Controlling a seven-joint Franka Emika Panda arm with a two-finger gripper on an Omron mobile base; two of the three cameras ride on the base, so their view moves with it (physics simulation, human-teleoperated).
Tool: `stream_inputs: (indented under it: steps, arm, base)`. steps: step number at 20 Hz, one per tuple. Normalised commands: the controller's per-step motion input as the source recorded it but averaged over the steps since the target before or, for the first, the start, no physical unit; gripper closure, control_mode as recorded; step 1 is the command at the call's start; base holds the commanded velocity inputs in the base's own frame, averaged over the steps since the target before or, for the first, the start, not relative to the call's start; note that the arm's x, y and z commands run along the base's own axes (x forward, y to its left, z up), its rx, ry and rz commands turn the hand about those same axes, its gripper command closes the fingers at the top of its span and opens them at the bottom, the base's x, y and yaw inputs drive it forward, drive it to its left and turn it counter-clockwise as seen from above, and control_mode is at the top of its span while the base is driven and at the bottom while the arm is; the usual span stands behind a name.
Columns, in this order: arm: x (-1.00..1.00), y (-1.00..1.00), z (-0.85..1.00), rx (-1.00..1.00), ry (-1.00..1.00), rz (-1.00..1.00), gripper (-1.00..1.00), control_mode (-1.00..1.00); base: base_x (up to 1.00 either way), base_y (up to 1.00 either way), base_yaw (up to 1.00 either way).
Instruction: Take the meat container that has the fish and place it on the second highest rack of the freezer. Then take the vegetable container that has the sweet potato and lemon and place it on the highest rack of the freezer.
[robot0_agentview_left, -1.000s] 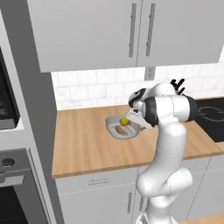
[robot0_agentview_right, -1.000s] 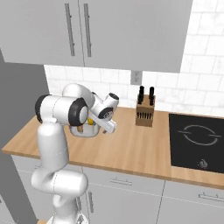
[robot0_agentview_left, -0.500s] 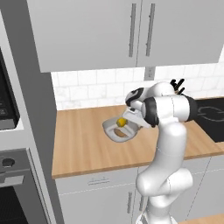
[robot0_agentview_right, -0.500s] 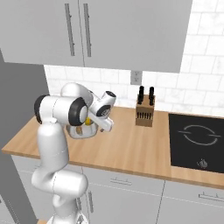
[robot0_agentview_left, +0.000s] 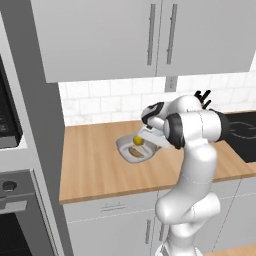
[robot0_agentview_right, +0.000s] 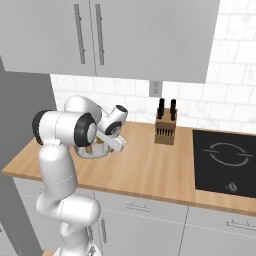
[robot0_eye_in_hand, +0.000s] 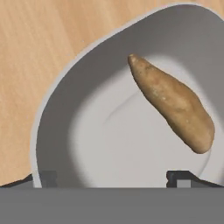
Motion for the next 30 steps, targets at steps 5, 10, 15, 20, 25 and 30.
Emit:
stream_inputs:
  steps: [5, 10, 15, 20, 25, 30]
  arm:
    - [-0.07, 0.38, 0.0, 0.0, -0.05, 0.0, -1.0, -1.0]
    - [0.0, 0.35, -0.07, 0.0, -0.05, 0.0, 1.0, -1.0]
    - [0.0, 0.28, -0.1, 0.0, -0.01, 0.0, 1.0, -1.0]
    - [0.0, 0.22, -0.01, 0.0, 0.0, 0.0, 1.0, -1.0]
    - [-0.19, 0.08, 0.08, -0.14, 0.06, -0.04, 1.0, -1.0]
    - [-0.72, 0.0, 0.09, -0.14, 0.0, -0.12, 1.0, -1.0]
  base:
    - [0.0, 0.0, 0.0]
    - [0.0, 0.0, 0.0]
    - [0.0, 0.0, 0.0]
    - [0.0, 0.0, 0.0]
    - [0.0, 0.0, 0.0]
    - [0.0, 0.0, 0.0]
